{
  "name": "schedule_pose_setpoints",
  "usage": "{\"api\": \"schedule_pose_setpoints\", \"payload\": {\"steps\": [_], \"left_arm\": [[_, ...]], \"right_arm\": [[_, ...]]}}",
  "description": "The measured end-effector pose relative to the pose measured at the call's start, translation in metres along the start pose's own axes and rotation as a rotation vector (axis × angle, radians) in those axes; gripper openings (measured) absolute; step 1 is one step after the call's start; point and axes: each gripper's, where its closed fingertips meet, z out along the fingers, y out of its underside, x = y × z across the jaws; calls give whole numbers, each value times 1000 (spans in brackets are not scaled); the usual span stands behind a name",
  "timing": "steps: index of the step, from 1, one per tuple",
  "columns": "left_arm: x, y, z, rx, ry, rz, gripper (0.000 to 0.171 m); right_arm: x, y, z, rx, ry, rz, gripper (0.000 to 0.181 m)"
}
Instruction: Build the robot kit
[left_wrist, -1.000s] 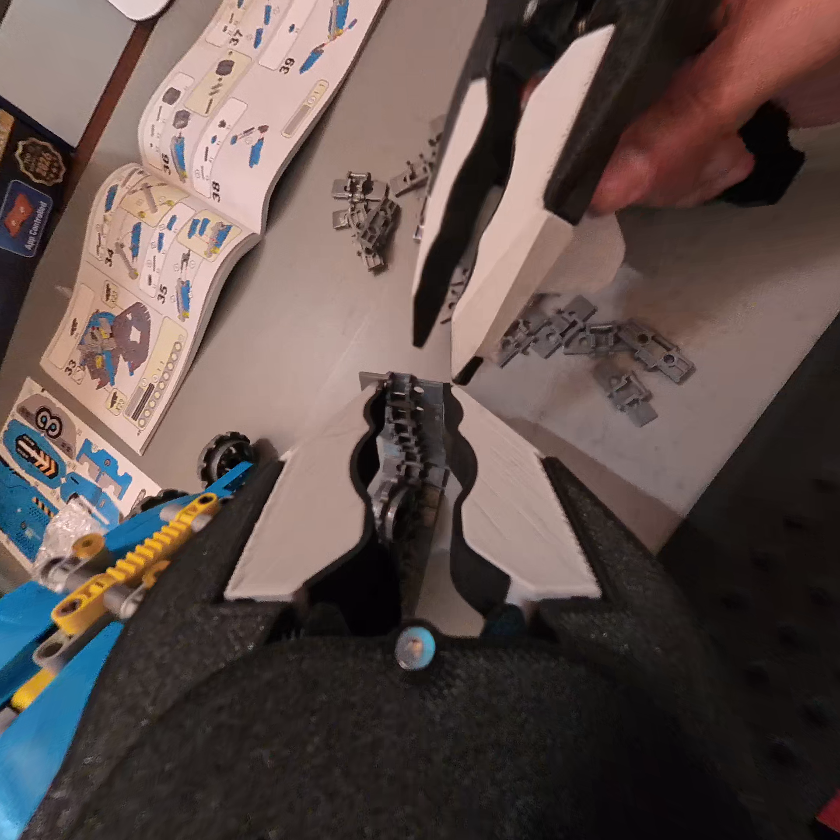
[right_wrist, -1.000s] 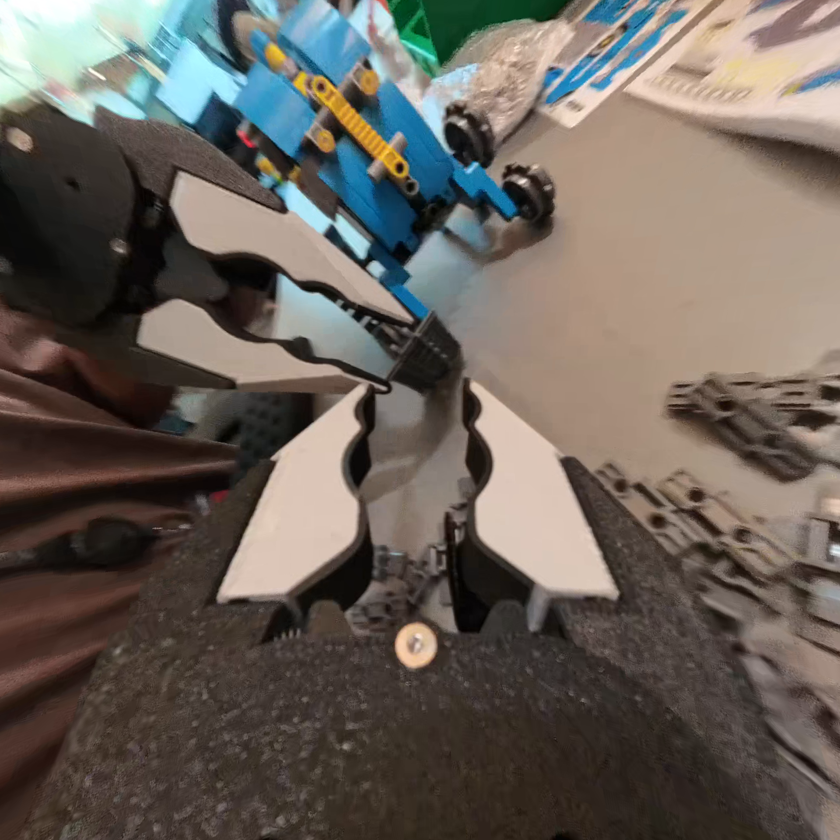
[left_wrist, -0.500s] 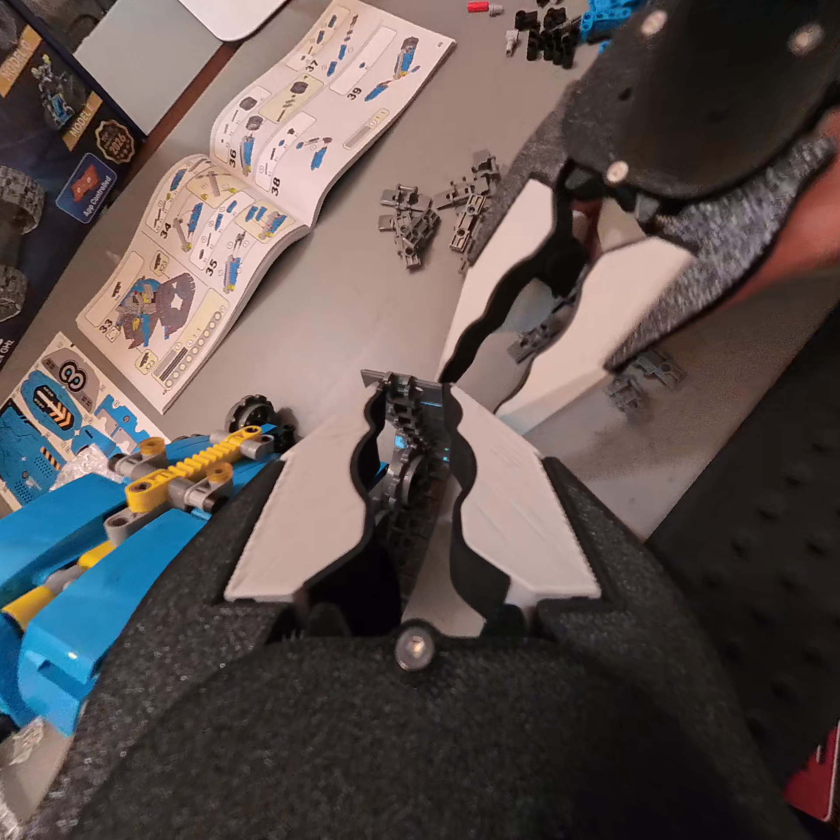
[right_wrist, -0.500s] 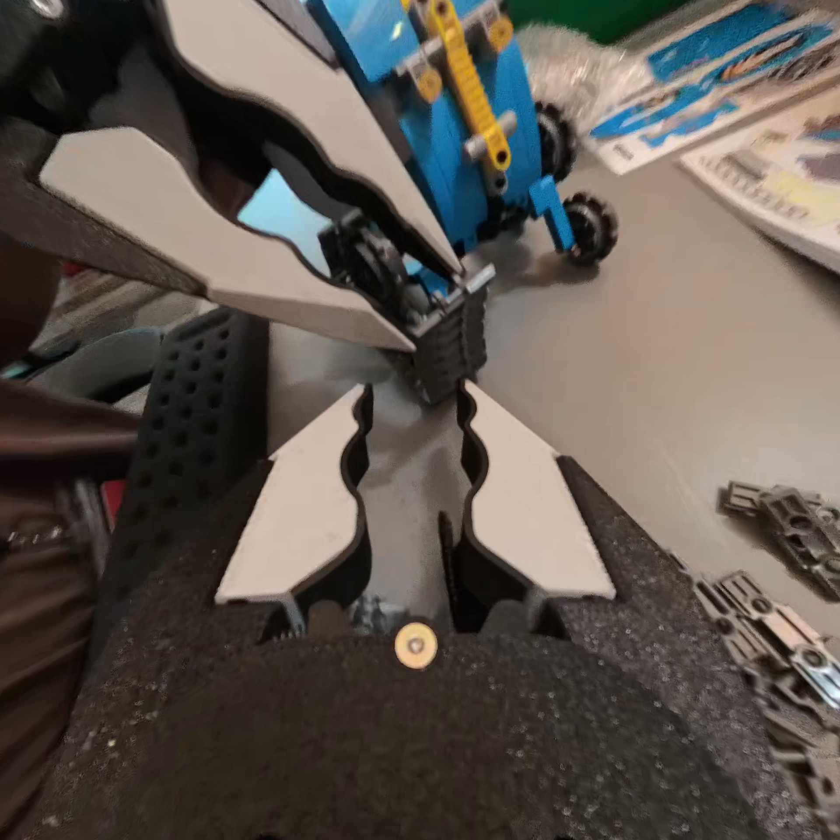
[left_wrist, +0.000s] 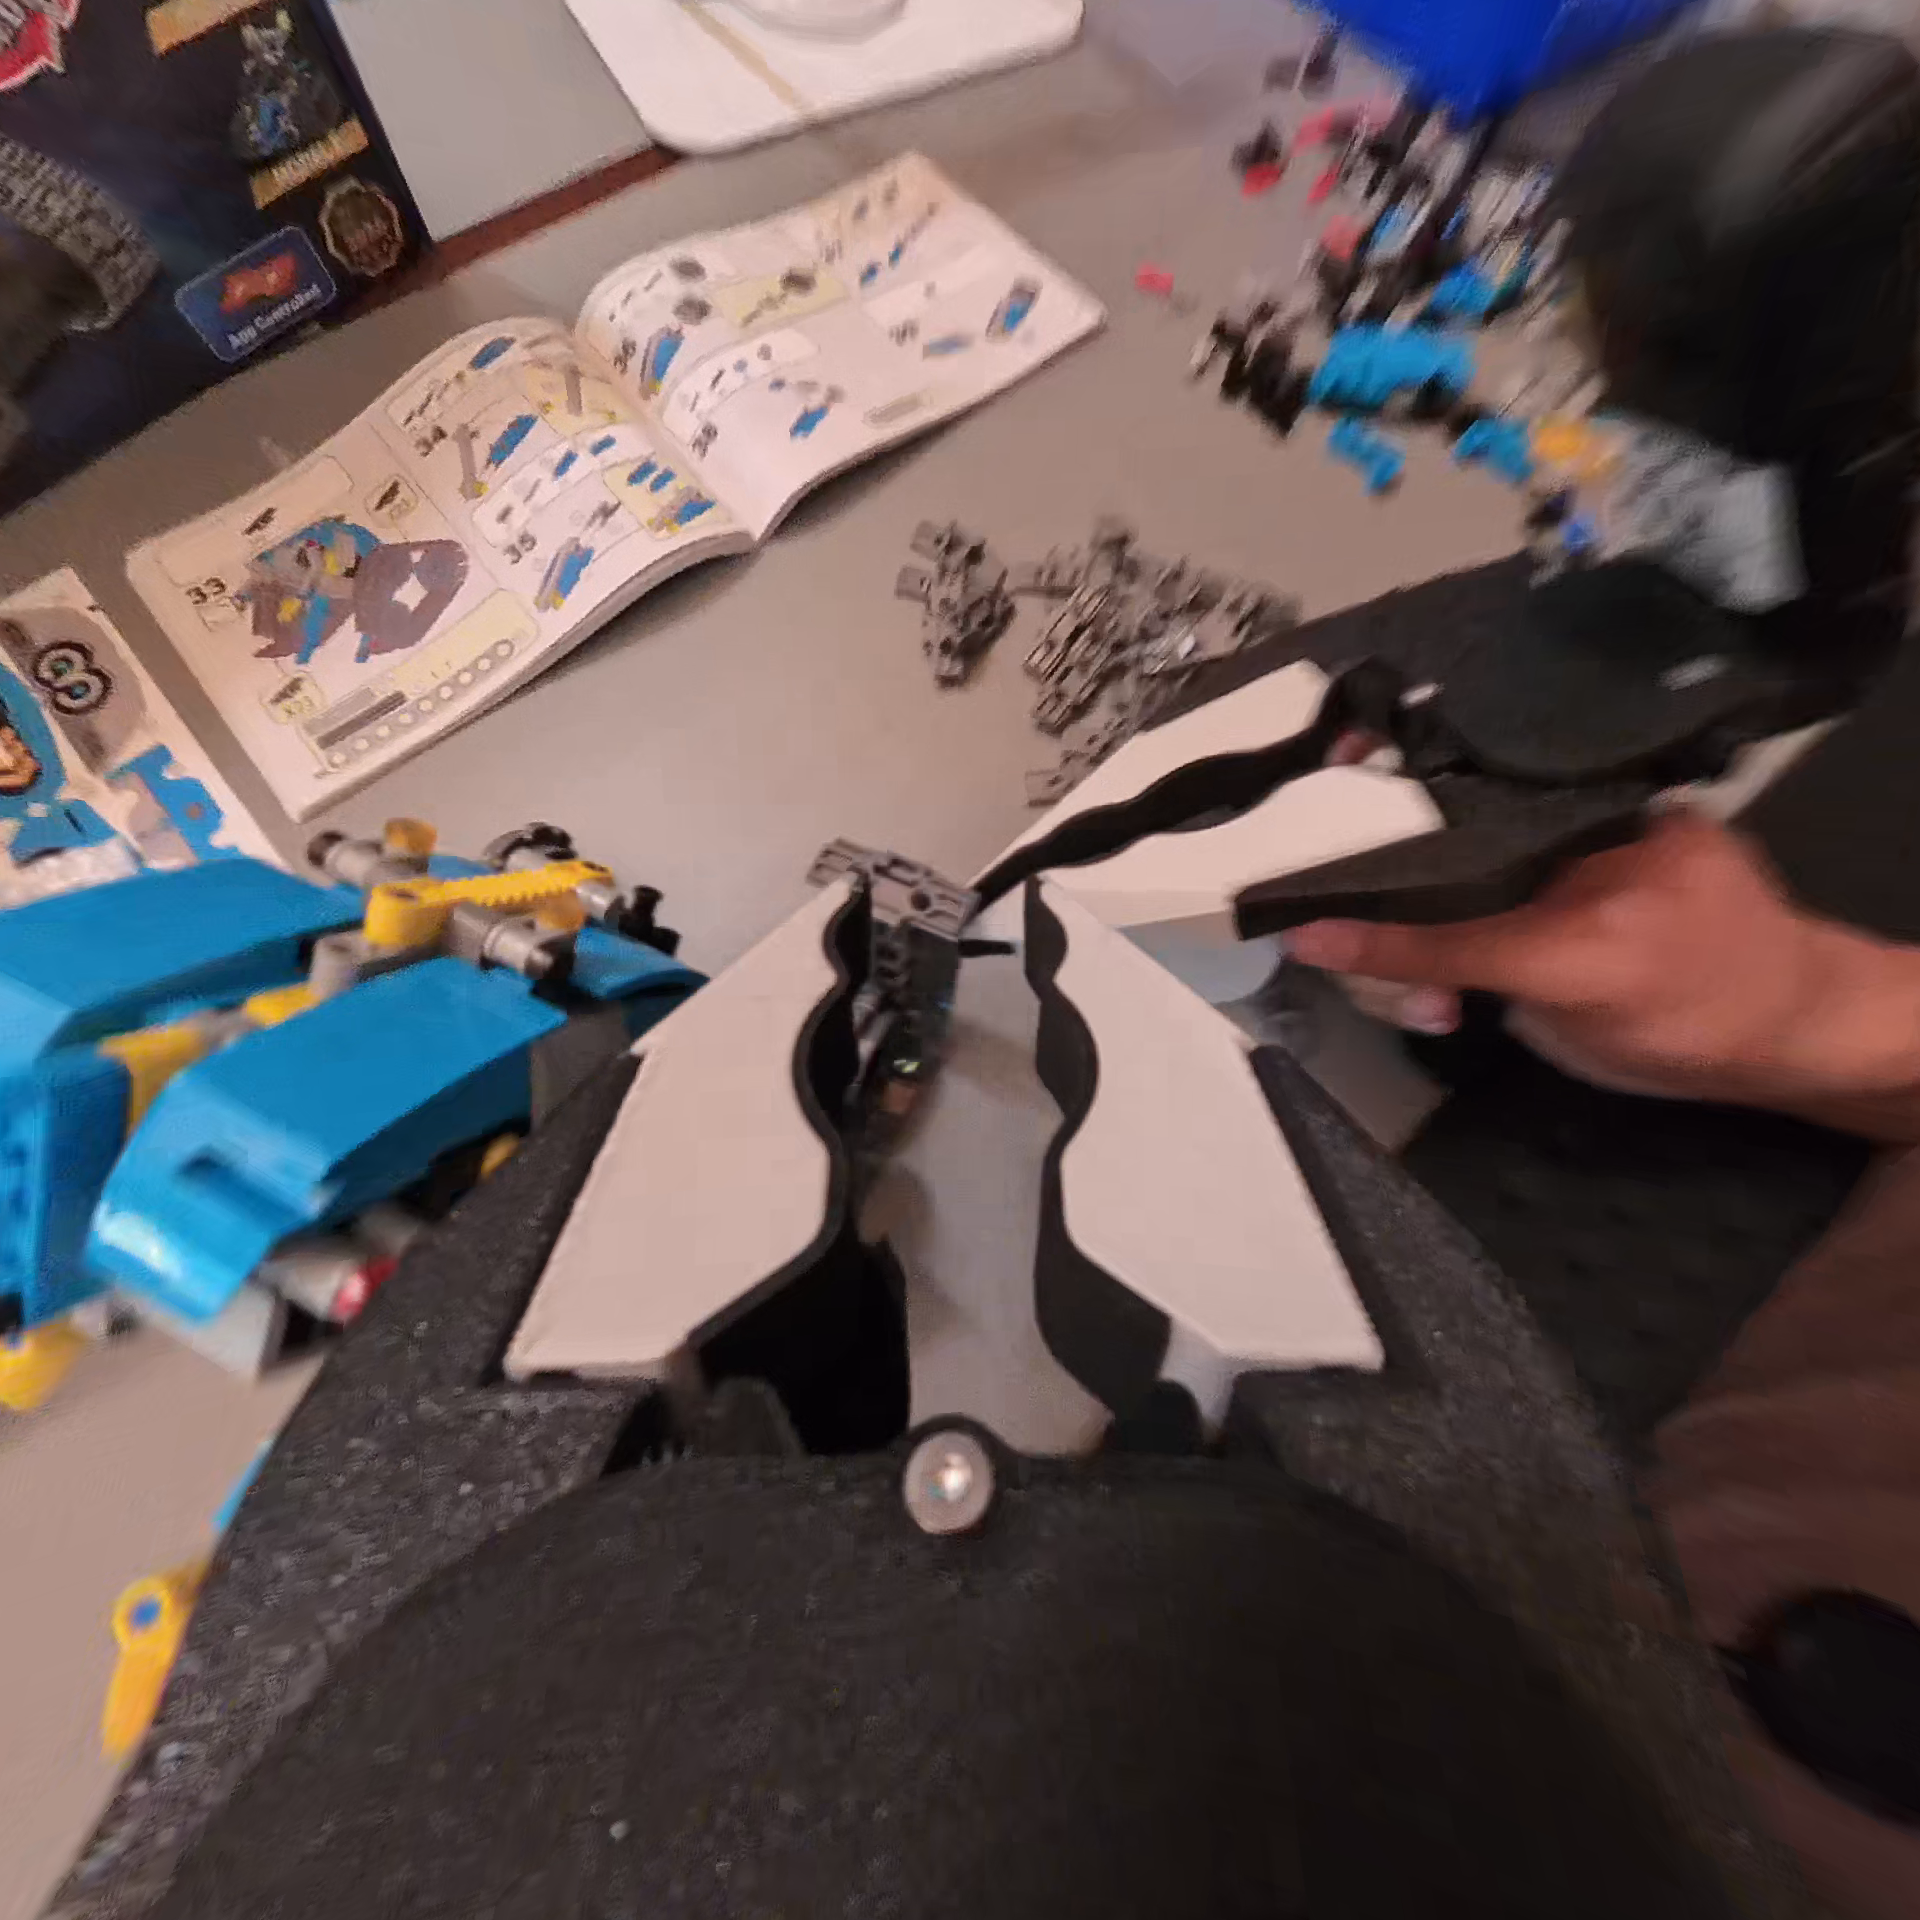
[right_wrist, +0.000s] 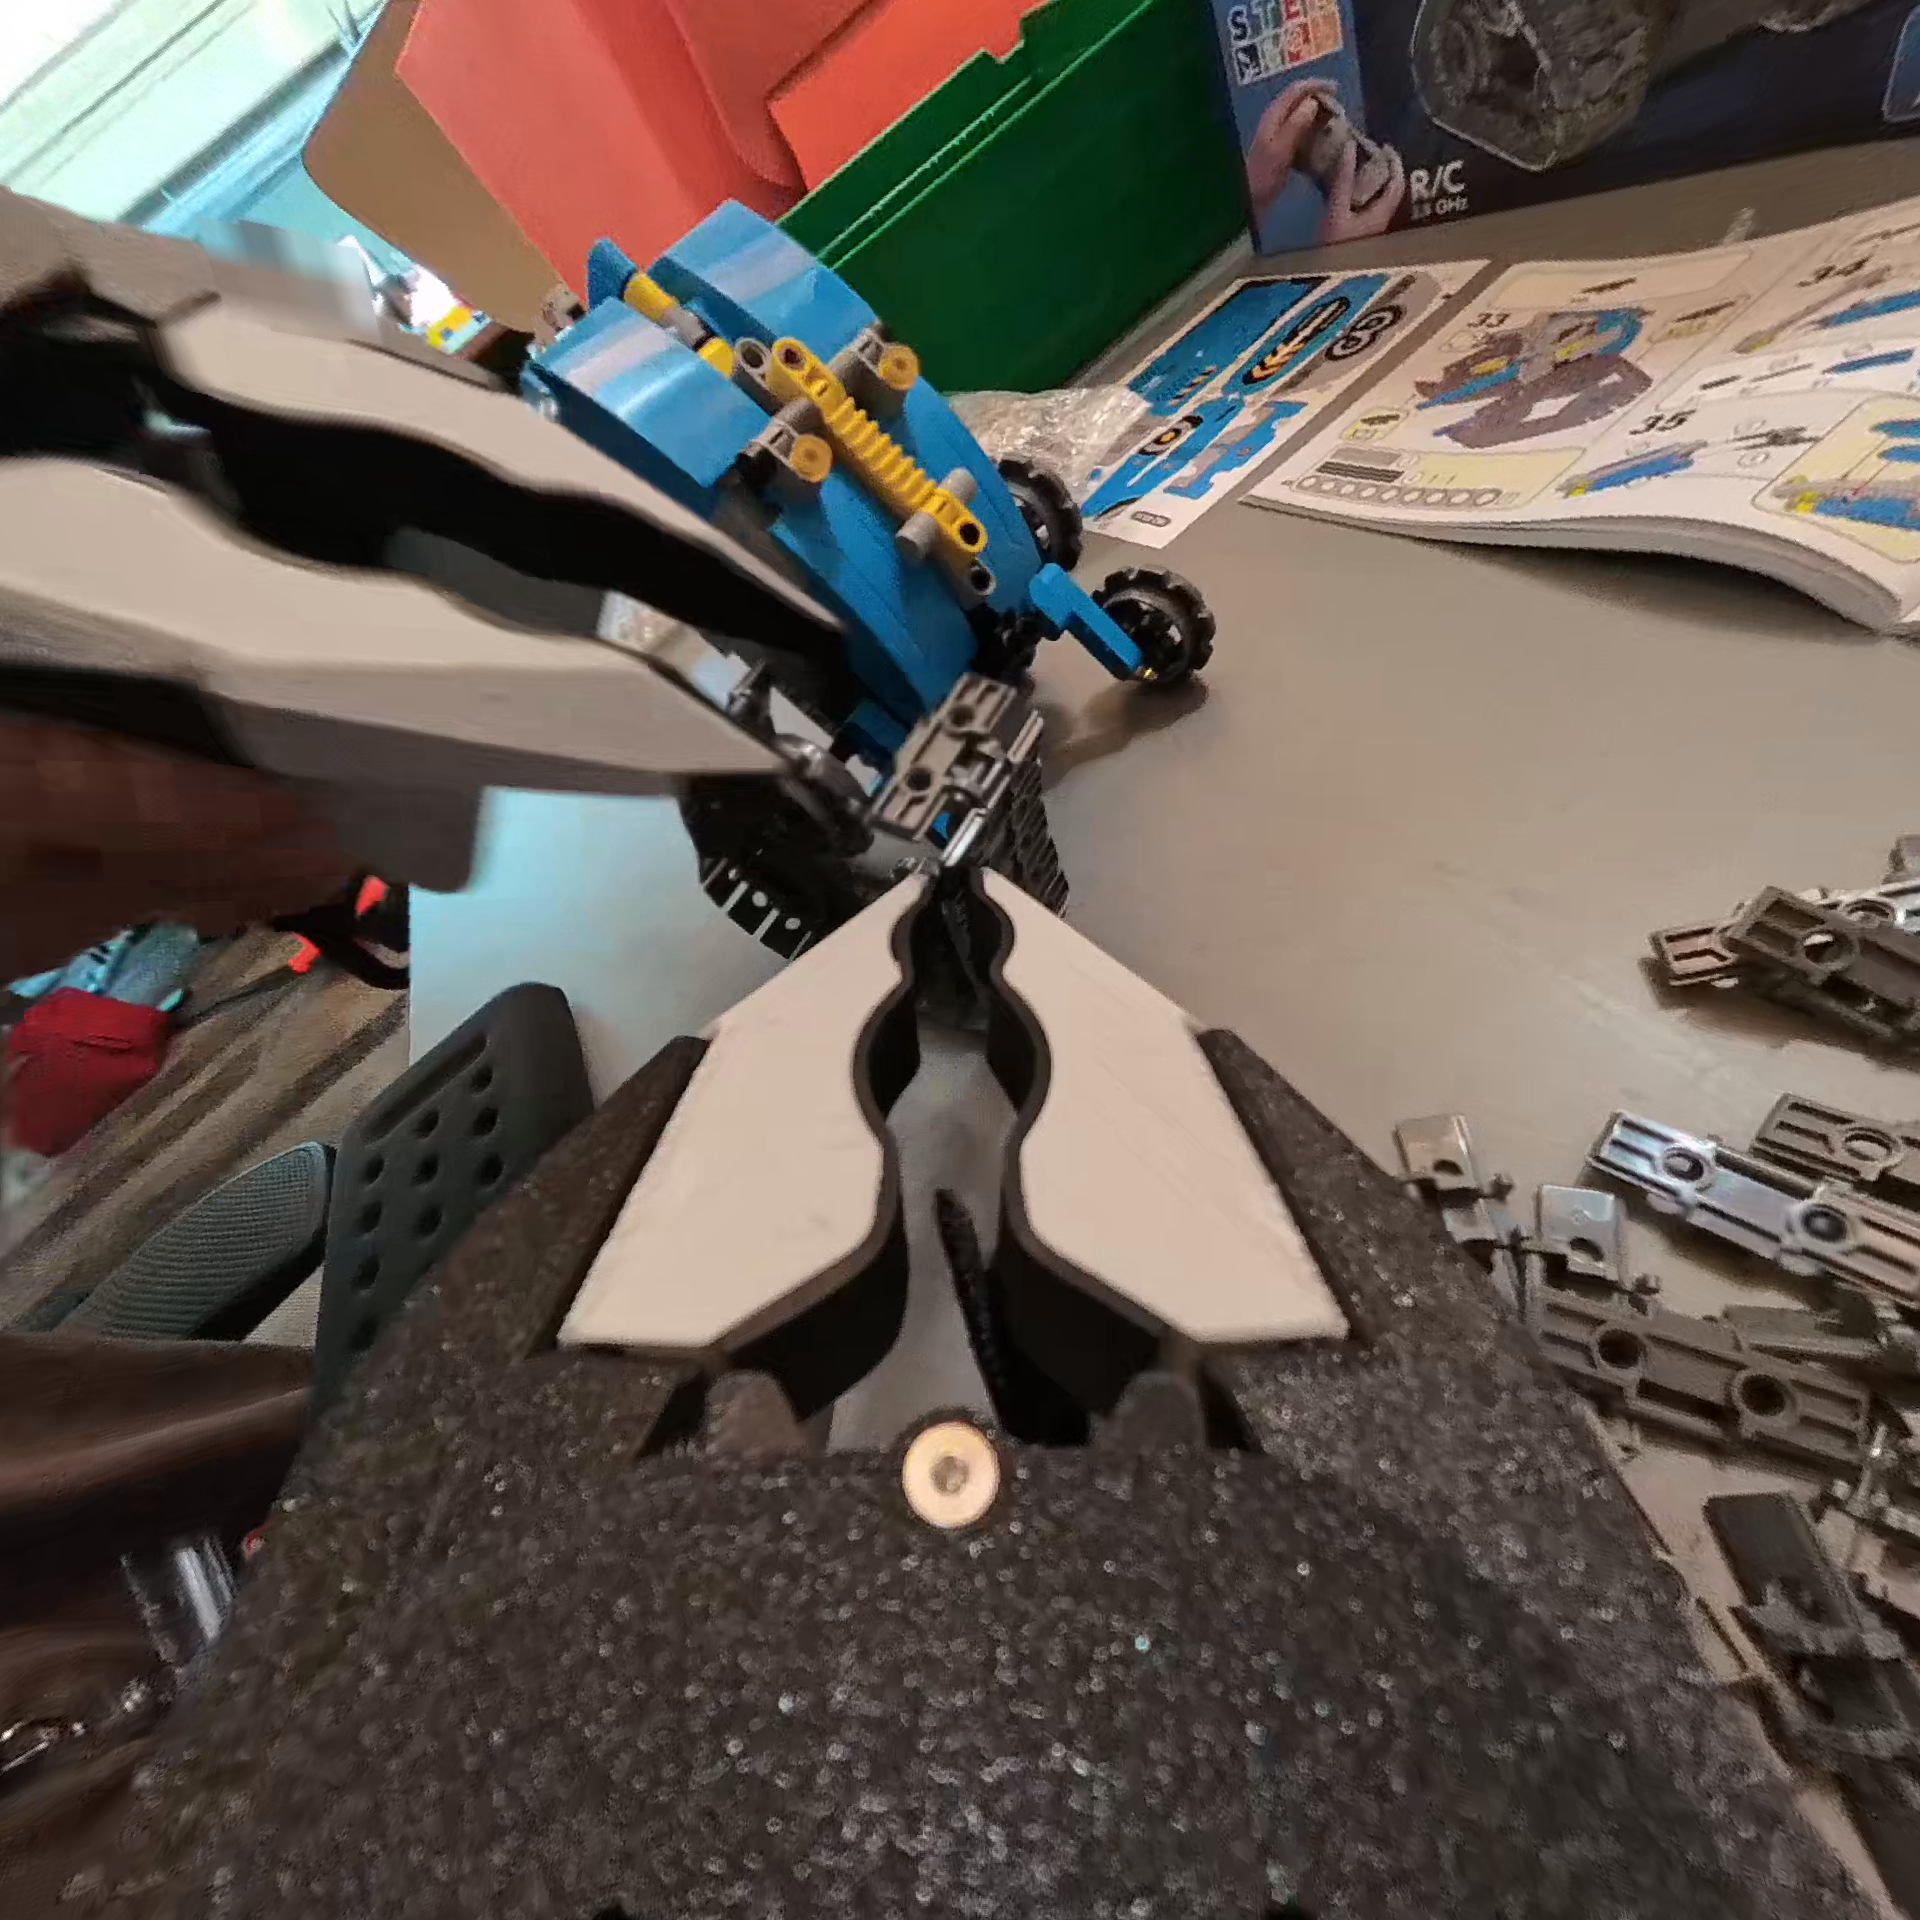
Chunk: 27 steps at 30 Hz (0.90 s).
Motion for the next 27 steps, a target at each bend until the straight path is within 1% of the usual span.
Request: {"api": "schedule_pose_setpoints", "payload": {"steps": [2,3,6,9,12,15,20,23,27], "left_arm": [[5,-8,-26,86,29,-77,29],[3,-7,-37,111,11,-90,29],[-16,21,-53,89,-93,-54,29],[-30,52,-52,40,-165,-11,29],[-35,61,-45,48,-215,72,29],[-34,60,-37,59,-234,136,29],[-37,63,-27,35,-253,190,28],[-37,65,-24,33,-246,190,28],[-34,61,-23,53,-236,202,27]], "right_arm": [[1,0,-1,1,0,7,4],[0,0,0,1,-2,2,4],[-5,1,2,-6,-8,-24,4],[-12,1,6,-25,-8,-84,5],[-17,1,10,-49,9,-157,5],[-18,1,12,-73,44,-209,5],[-7,-7,6,-68,119,-208,5],[-1,-10,3,-59,119,-187,5],[10,-13,1,-55,150,-185,10]]}}
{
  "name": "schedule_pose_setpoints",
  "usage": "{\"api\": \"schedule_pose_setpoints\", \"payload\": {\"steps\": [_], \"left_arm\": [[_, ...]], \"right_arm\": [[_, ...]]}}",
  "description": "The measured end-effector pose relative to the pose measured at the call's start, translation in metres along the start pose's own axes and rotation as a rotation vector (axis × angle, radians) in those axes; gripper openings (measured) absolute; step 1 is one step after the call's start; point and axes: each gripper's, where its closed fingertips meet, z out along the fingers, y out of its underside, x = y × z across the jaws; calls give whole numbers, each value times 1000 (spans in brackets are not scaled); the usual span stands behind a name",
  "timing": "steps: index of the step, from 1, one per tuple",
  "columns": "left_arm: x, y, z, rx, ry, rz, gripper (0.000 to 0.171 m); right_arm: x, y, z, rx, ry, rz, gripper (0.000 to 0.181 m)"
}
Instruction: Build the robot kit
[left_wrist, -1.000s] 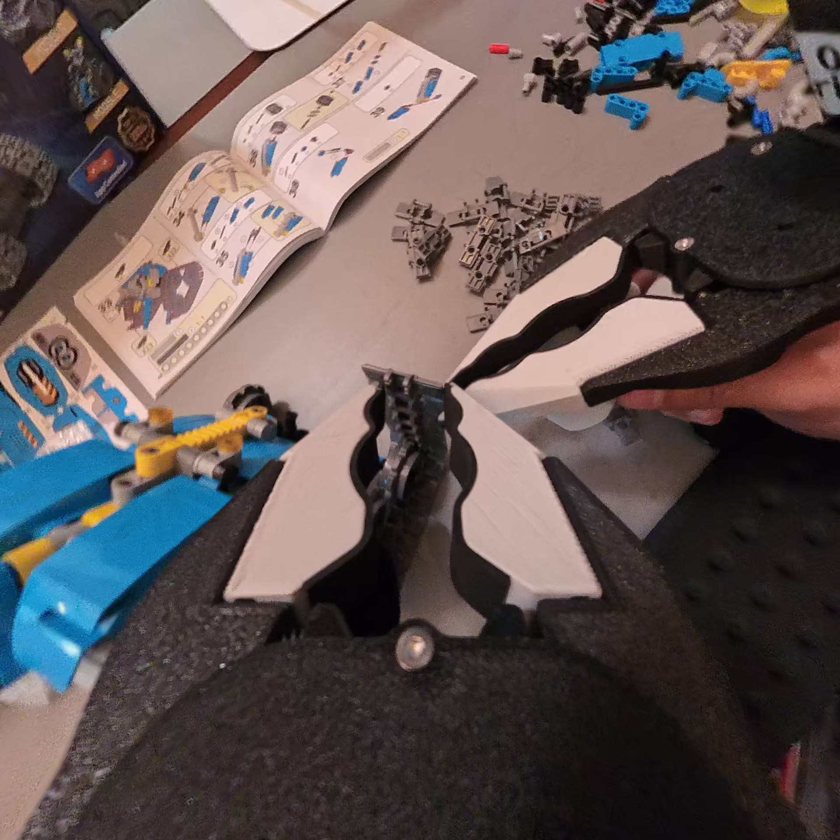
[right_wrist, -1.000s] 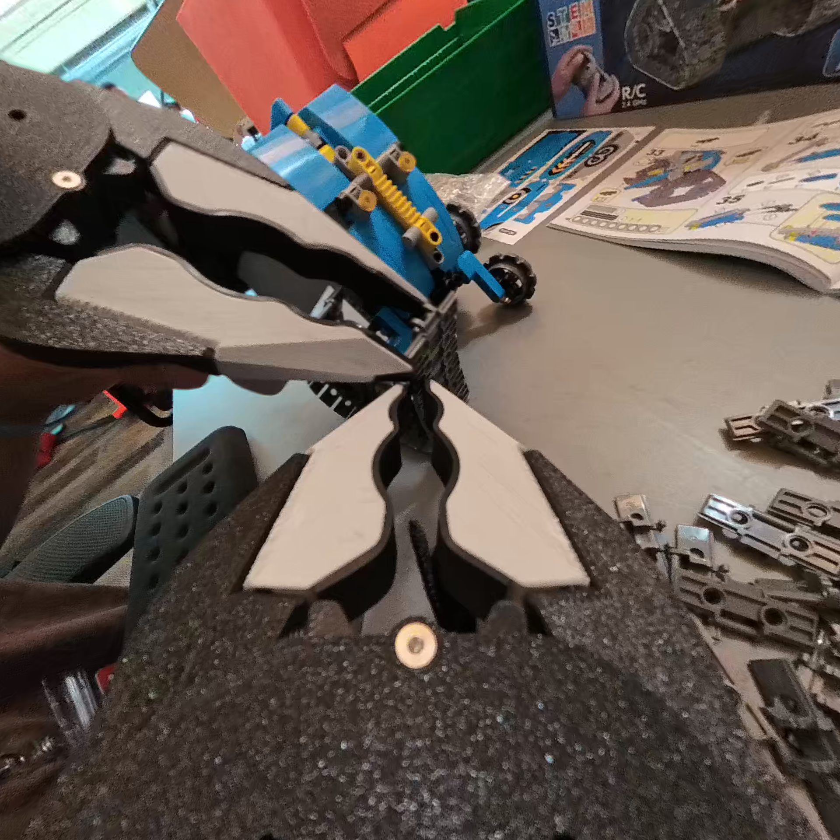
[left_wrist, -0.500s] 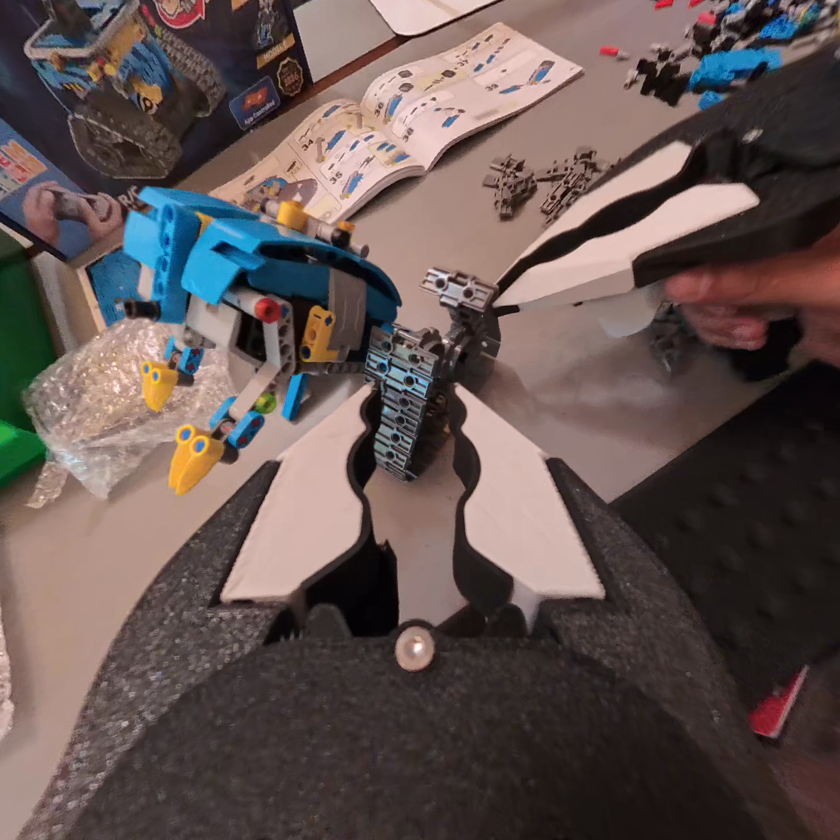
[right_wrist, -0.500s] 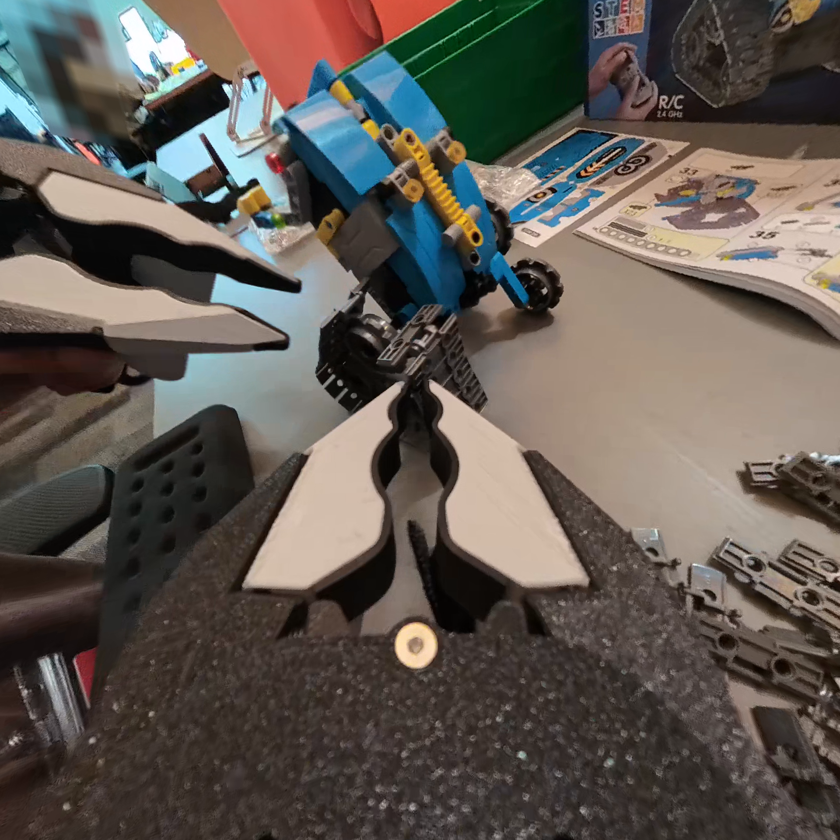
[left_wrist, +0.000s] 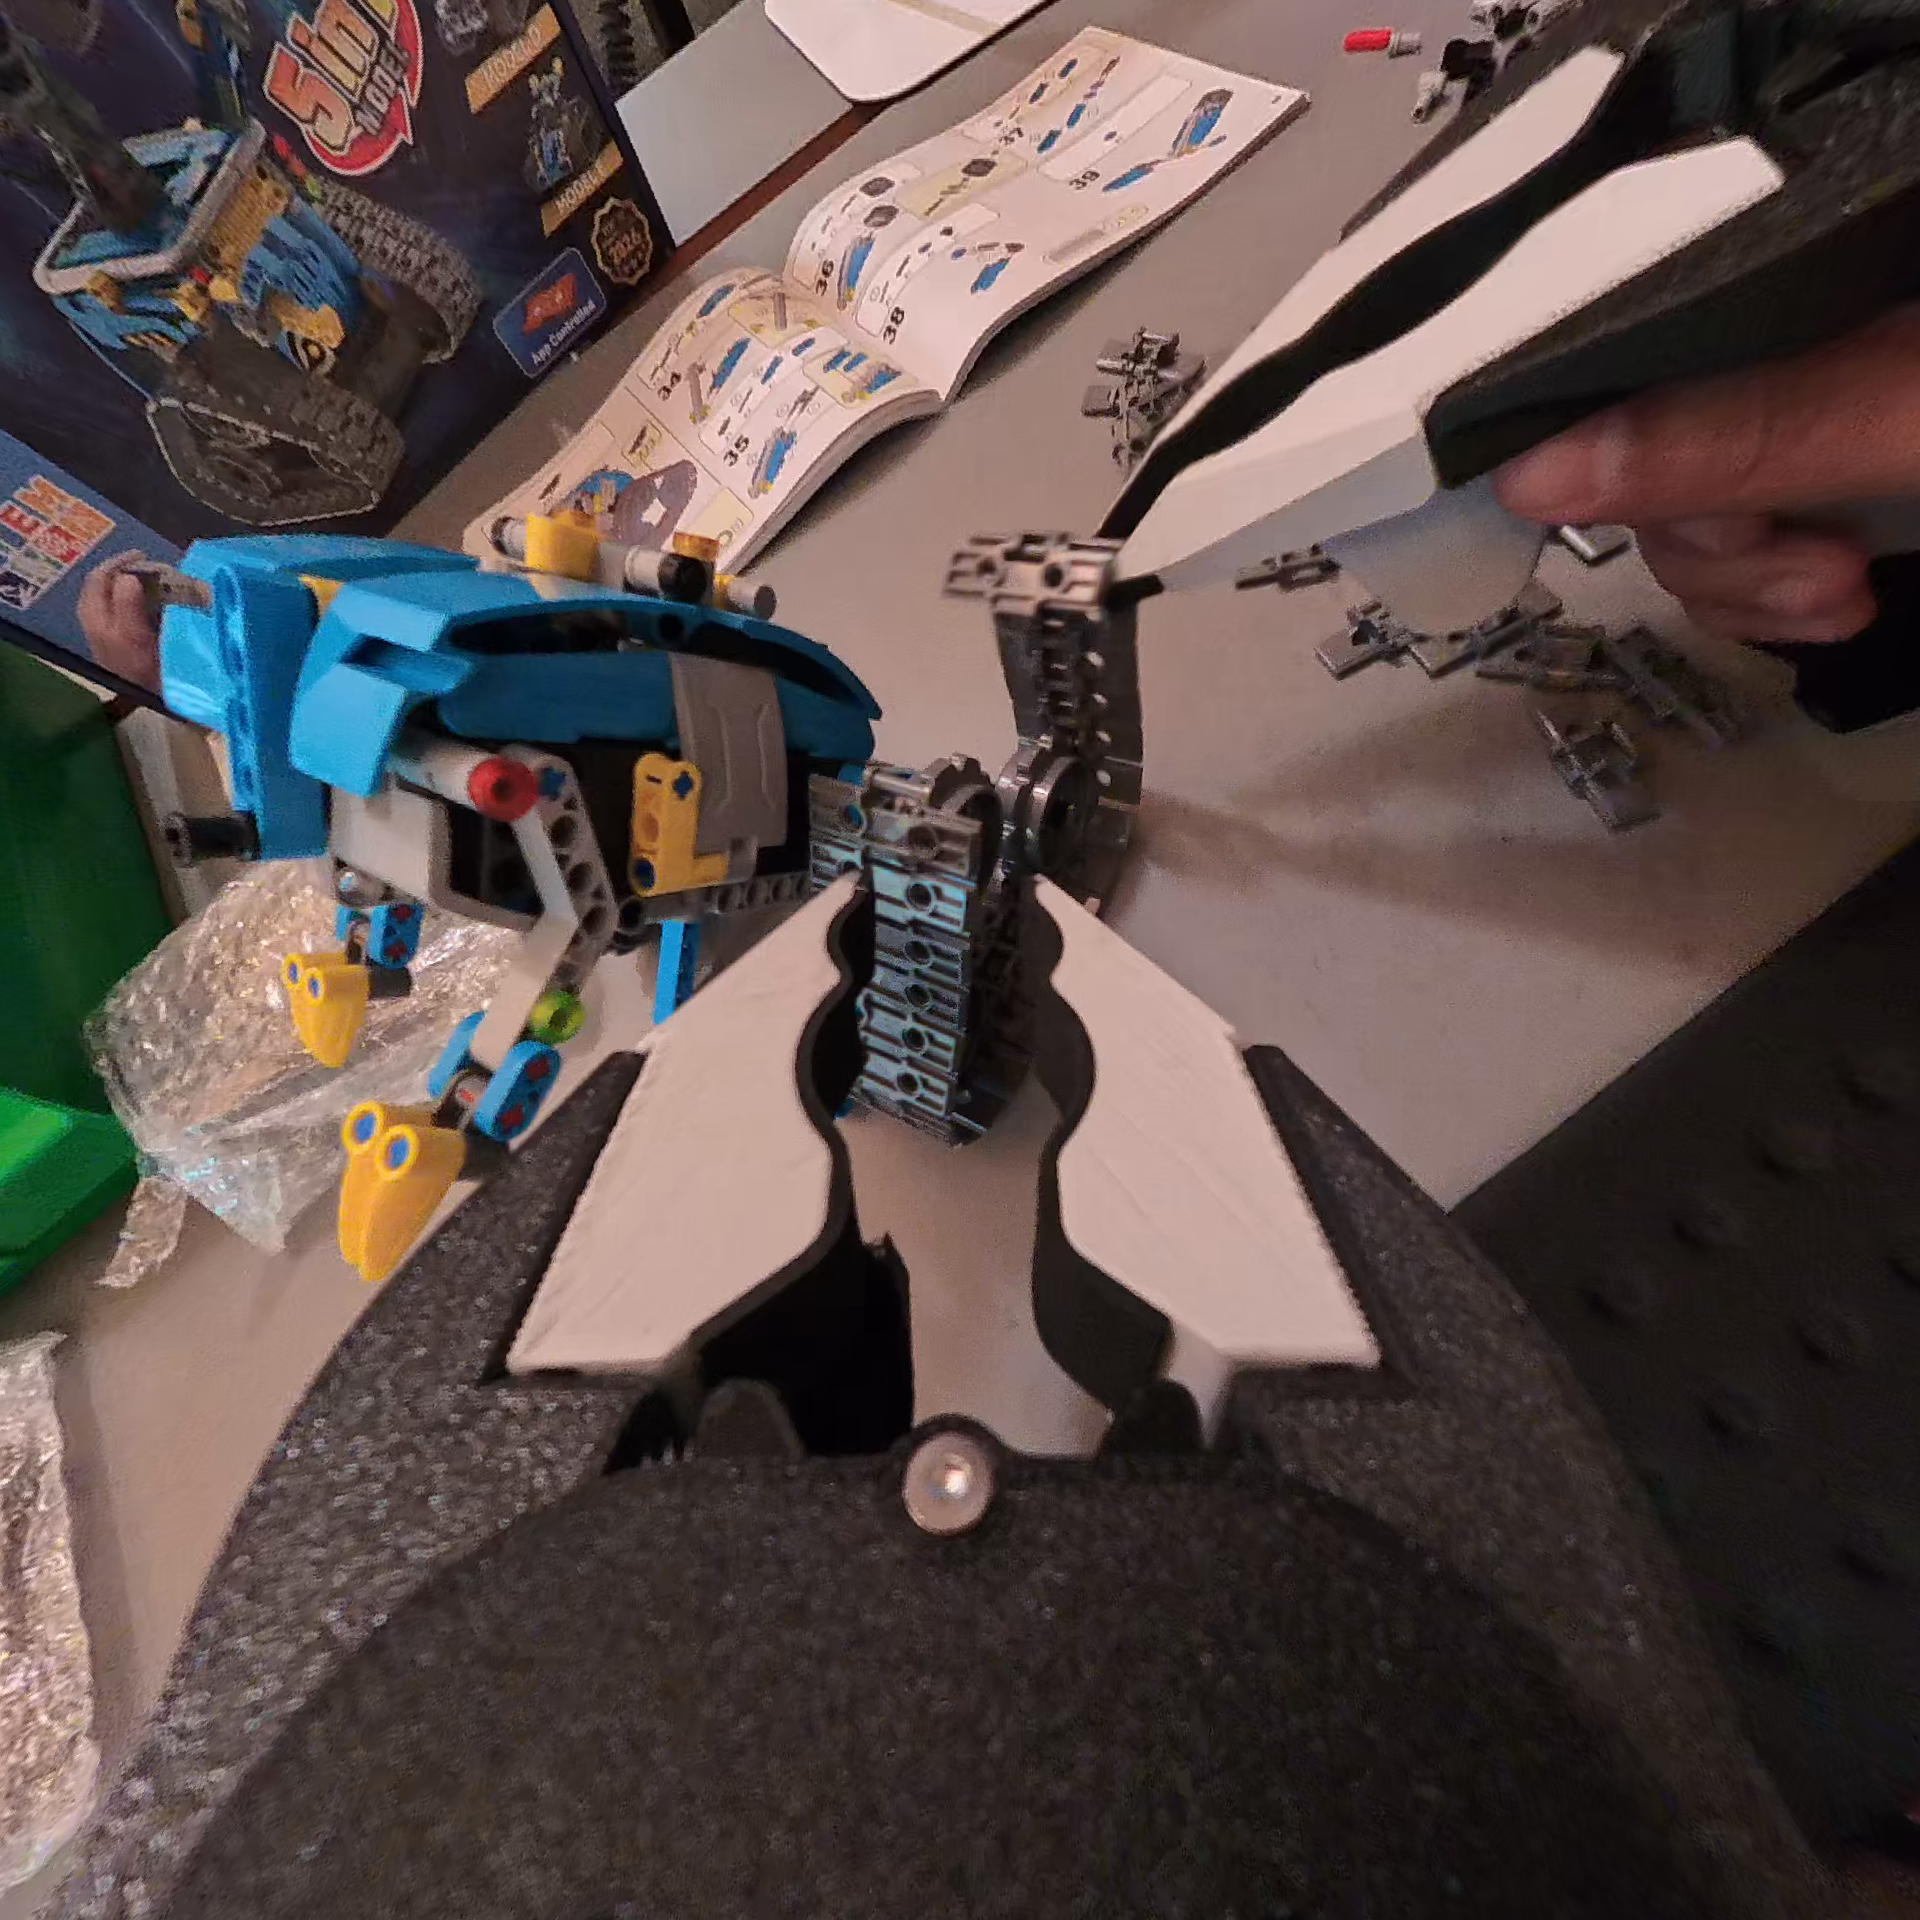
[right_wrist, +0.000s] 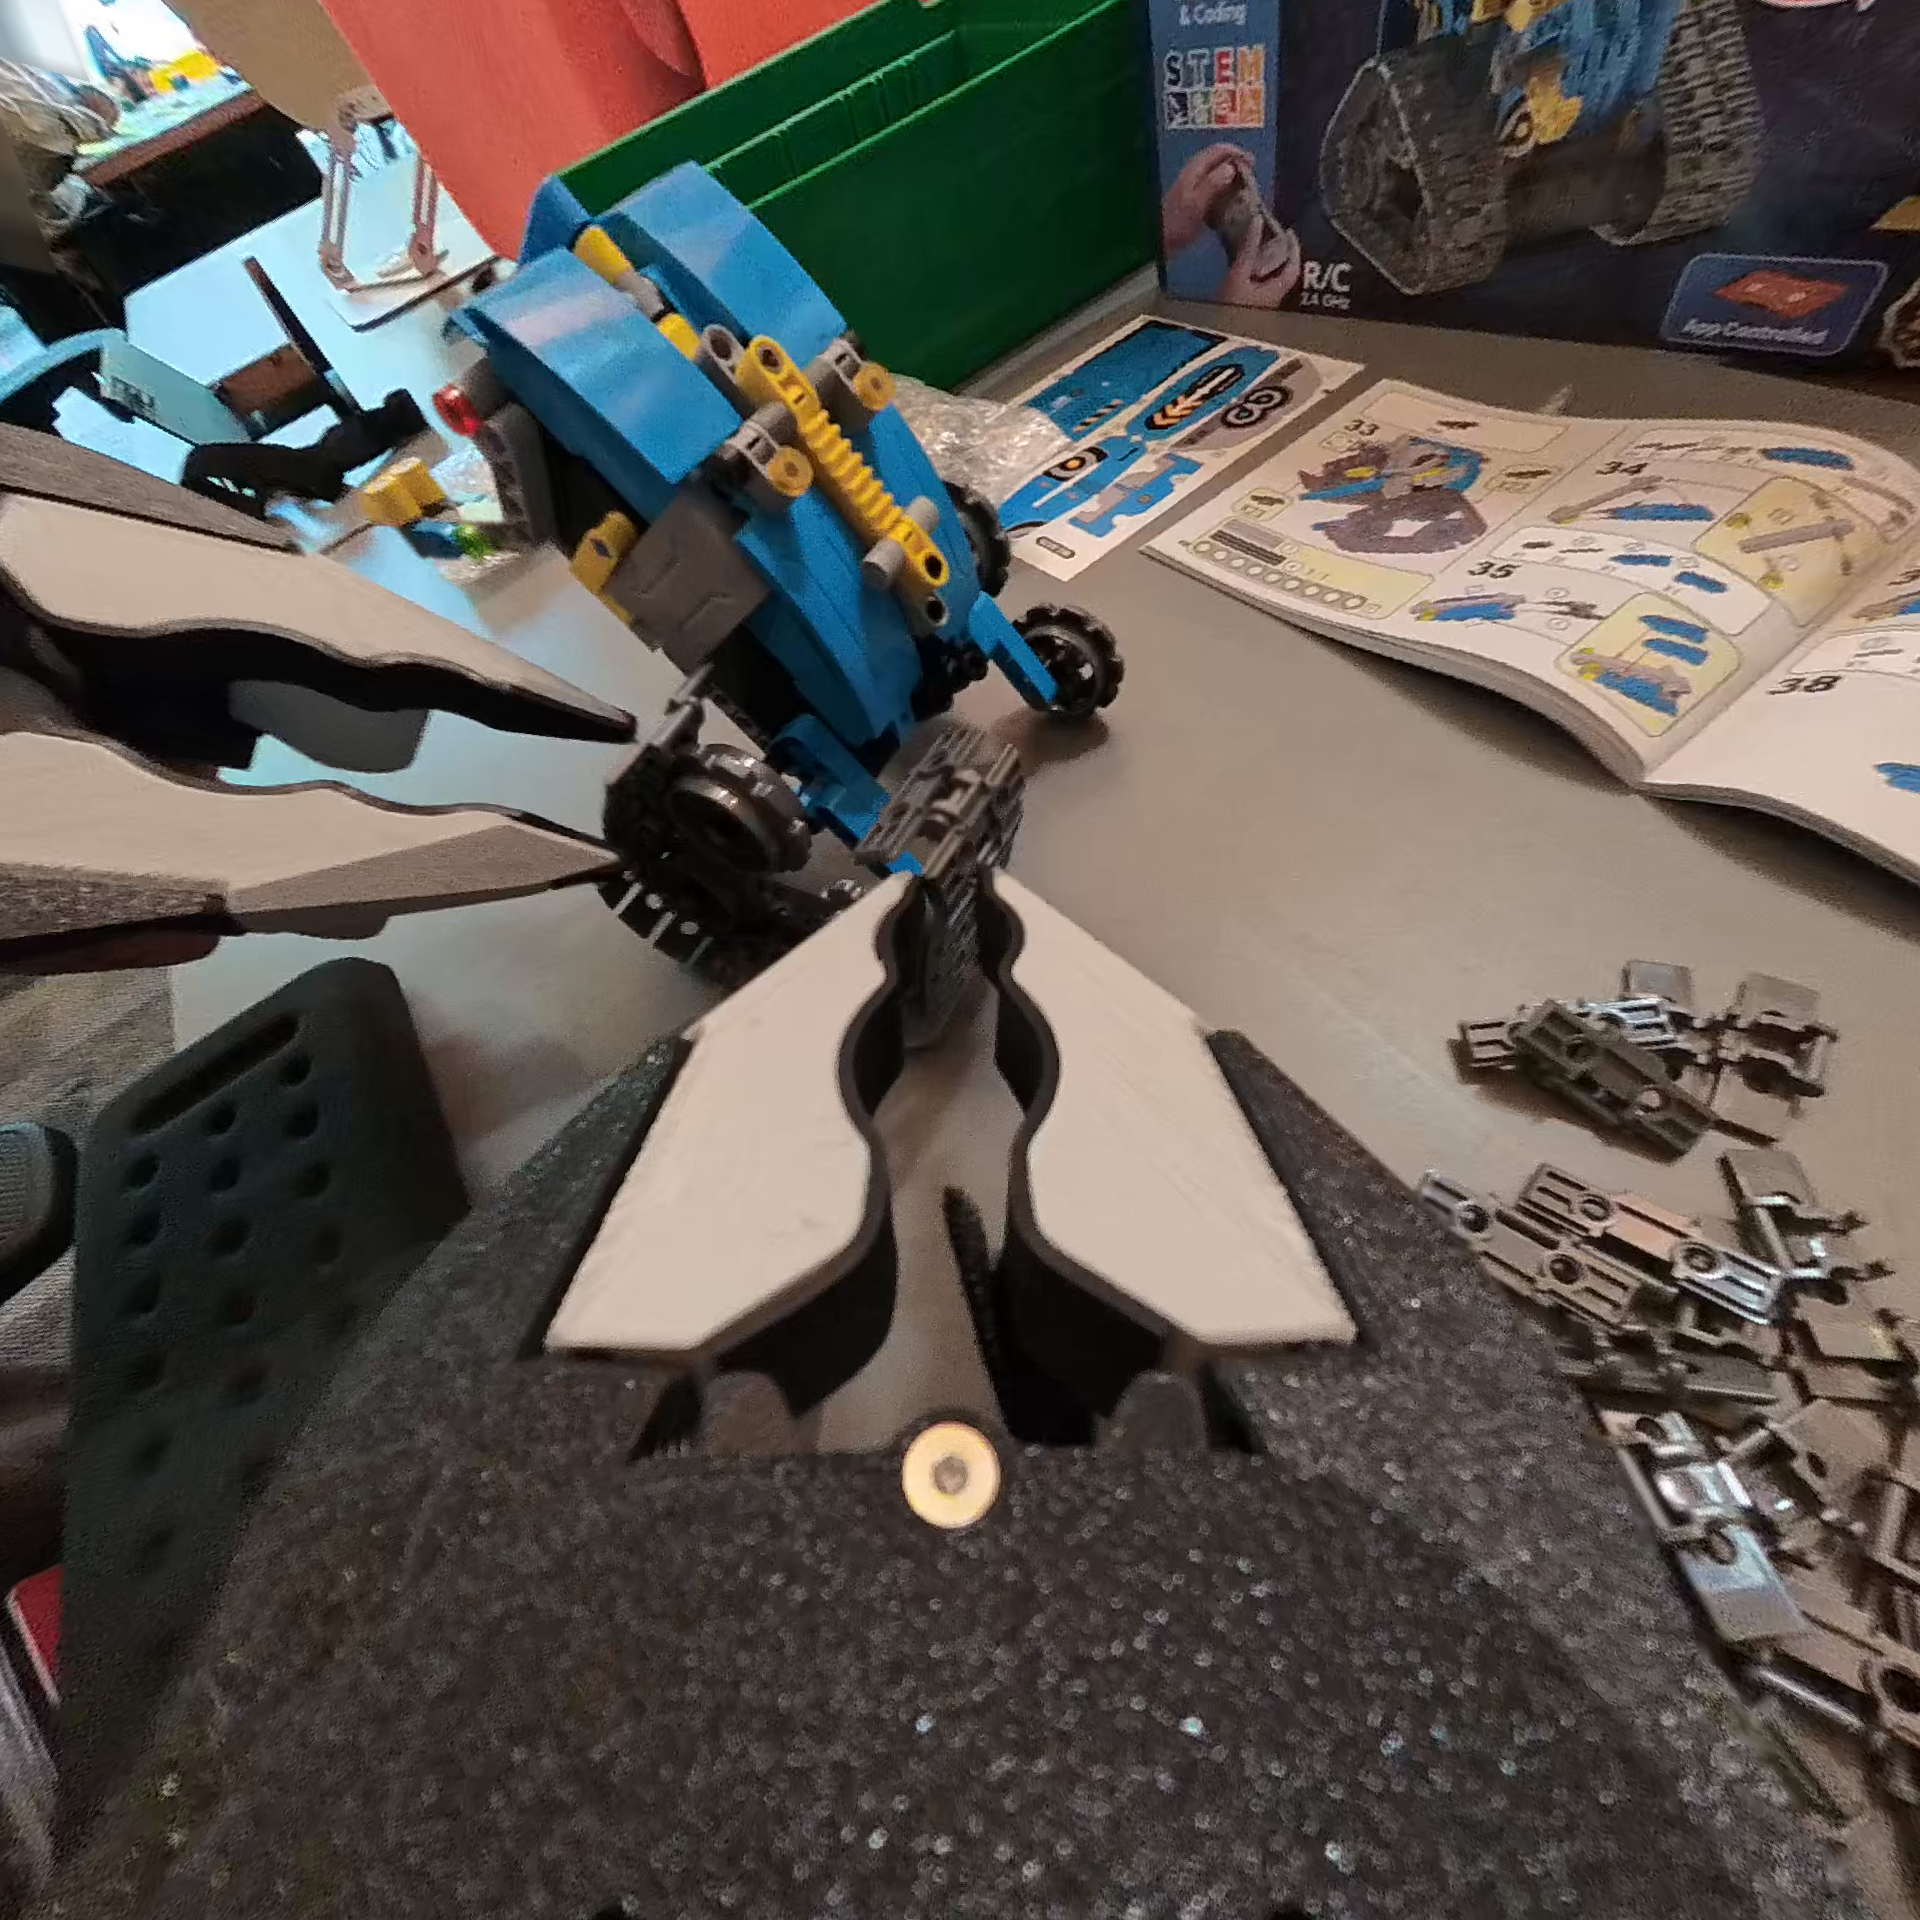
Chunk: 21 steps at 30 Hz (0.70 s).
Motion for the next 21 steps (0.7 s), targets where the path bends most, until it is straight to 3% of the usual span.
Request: {"api": "schedule_pose_setpoints", "payload": {"steps": [12,16,21], "left_arm": [[5,0,11,-10,29,22,27],[5,-2,13,-9,26,33,27],[4,-2,14,-6,21,26,26]], "right_arm": [[51,23,4,-151,114,-15,7],[61,36,13,-247,117,-27,17],[67,43,22,-305,107,-27,8]]}}
